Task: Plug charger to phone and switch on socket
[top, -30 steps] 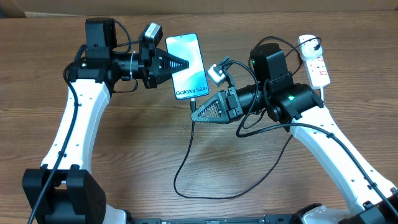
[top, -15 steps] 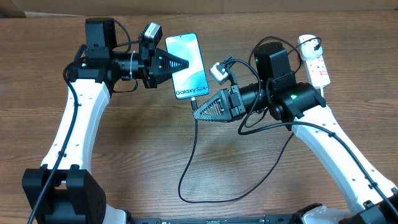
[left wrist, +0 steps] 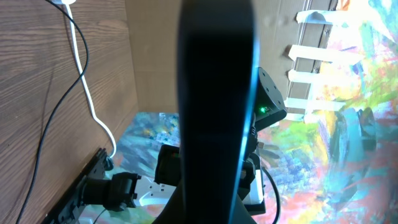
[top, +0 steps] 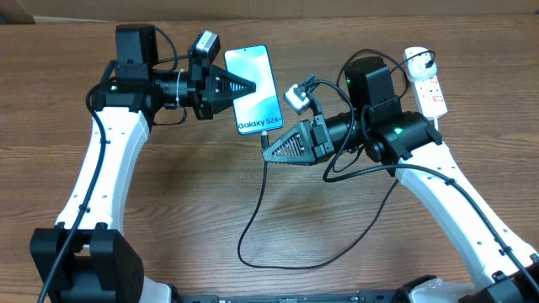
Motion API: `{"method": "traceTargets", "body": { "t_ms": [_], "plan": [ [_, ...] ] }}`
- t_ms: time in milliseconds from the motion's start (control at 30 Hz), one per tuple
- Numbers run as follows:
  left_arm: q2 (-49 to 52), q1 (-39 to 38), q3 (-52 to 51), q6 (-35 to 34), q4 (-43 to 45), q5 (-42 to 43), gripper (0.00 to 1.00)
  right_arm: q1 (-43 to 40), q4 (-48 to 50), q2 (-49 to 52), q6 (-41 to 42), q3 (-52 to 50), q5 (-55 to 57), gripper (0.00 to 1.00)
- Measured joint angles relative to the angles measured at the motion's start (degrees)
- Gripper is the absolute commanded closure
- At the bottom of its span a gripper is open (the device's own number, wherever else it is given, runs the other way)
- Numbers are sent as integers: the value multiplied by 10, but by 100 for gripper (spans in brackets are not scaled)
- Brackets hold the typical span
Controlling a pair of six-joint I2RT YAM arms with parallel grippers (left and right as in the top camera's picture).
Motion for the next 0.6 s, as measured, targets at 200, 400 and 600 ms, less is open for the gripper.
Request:
{"method": "traceTargets", "body": {
  "t_ms": [200, 400, 600],
  "plan": [
    [0, 0, 0, 0, 0, 0, 96, 0, 0, 0, 0, 0, 0, 96],
    [0, 0, 0, 0, 0, 0, 96, 0, 0, 0, 0, 0, 0, 96],
    [0, 0, 0, 0, 0, 0, 96, 0, 0, 0, 6, 0, 0, 96]
  ]
}}
